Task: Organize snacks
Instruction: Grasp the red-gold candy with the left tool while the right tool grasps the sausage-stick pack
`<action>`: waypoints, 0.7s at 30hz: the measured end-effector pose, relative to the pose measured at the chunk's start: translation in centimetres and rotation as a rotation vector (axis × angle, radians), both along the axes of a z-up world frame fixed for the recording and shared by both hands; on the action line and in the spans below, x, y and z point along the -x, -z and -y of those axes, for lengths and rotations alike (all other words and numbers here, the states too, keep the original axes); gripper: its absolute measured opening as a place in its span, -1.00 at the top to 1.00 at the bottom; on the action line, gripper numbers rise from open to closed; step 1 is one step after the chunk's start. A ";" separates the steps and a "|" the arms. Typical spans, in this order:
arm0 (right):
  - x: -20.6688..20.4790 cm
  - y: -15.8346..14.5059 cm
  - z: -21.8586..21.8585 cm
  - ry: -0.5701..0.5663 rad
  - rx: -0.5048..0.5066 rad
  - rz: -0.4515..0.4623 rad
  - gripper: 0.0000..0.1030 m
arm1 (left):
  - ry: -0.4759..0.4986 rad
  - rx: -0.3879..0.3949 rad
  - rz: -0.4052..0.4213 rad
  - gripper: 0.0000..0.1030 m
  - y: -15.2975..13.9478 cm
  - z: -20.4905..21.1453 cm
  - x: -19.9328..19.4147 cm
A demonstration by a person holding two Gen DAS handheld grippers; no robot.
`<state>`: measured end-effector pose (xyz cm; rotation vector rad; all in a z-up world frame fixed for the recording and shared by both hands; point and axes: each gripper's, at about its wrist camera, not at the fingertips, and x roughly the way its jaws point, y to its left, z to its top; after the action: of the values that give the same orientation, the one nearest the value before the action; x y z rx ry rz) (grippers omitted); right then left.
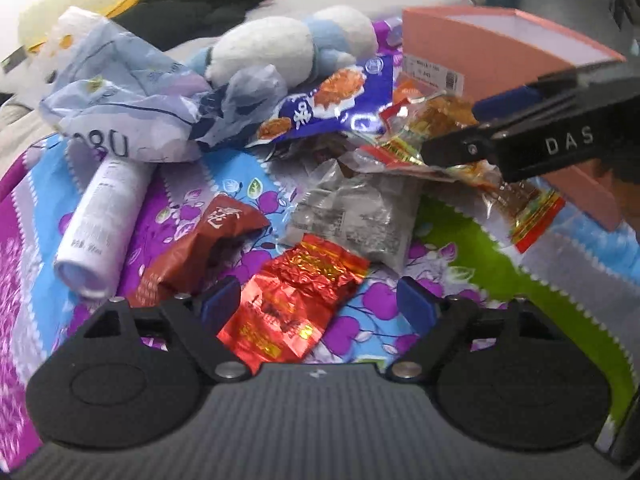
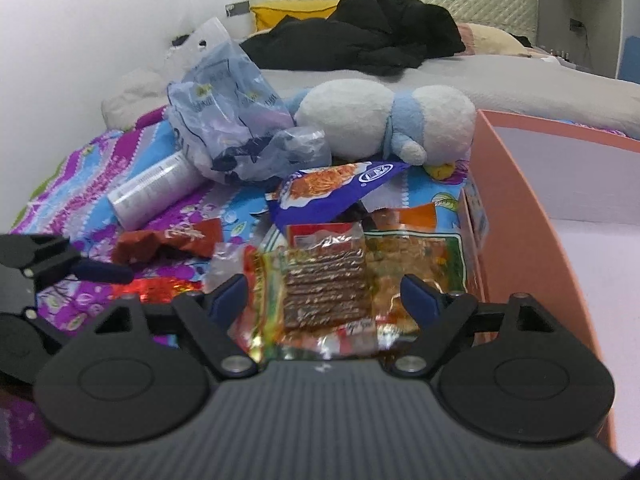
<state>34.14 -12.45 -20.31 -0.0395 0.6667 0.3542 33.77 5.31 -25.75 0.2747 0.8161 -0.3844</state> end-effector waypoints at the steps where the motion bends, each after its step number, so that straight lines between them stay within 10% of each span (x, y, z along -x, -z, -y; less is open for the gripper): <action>1: -0.3 0.2 -0.1 -0.005 0.000 -0.008 -0.63 | 0.014 -0.004 -0.009 -0.68 0.3 -0.1 -0.4; 21: 0.6 0.3 0.1 -0.024 0.003 -0.043 -0.03 | -0.098 0.130 -0.050 -0.26 0.4 -1.5 -0.9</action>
<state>33.57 -12.51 -20.62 -0.0427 0.7095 0.3775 34.65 6.77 -26.16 0.1040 0.8464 -0.3516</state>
